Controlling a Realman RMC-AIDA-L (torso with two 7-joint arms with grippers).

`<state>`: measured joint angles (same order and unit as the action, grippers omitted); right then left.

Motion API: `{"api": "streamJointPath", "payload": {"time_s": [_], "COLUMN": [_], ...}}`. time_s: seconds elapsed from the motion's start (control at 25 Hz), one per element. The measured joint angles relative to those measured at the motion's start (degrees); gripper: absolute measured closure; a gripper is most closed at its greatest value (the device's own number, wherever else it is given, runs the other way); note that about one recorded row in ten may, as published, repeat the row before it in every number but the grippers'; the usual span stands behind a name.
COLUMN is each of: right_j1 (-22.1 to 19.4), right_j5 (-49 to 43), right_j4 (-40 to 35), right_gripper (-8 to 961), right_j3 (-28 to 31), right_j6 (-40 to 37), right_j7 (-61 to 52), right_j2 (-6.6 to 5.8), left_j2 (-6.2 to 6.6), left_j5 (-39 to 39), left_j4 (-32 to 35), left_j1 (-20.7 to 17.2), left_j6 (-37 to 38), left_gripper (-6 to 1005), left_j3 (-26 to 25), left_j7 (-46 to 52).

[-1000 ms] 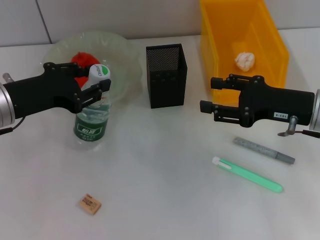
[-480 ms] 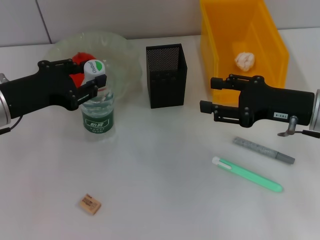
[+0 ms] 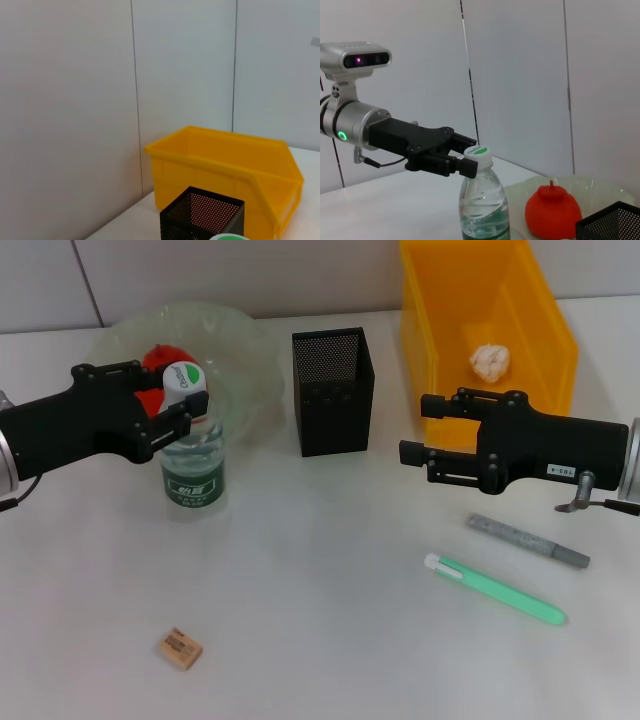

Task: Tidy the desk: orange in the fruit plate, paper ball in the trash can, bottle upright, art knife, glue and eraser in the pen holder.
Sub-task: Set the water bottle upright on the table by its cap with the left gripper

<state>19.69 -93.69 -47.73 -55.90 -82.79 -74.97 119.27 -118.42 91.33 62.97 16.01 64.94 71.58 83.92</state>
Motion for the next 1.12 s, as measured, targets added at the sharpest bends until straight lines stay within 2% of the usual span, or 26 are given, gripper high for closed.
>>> {"api": "streamJointPath", "payload": {"time_s": [1.12], "right_j1": [0.7], "right_j5": [0.0], "right_j4": [0.1], "right_gripper": [264], "right_j3": [0.0], "right_j6": [0.1], "right_j7": [-0.1], "right_j2": [0.0], "left_j2": [0.1], "left_j5": [-0.6], "left_j4": [-0.6], "left_j1": [-0.4], "left_j6": [0.8], "left_gripper": [425], "left_j3": [-1.7], "left_j7": [-0.1]}}
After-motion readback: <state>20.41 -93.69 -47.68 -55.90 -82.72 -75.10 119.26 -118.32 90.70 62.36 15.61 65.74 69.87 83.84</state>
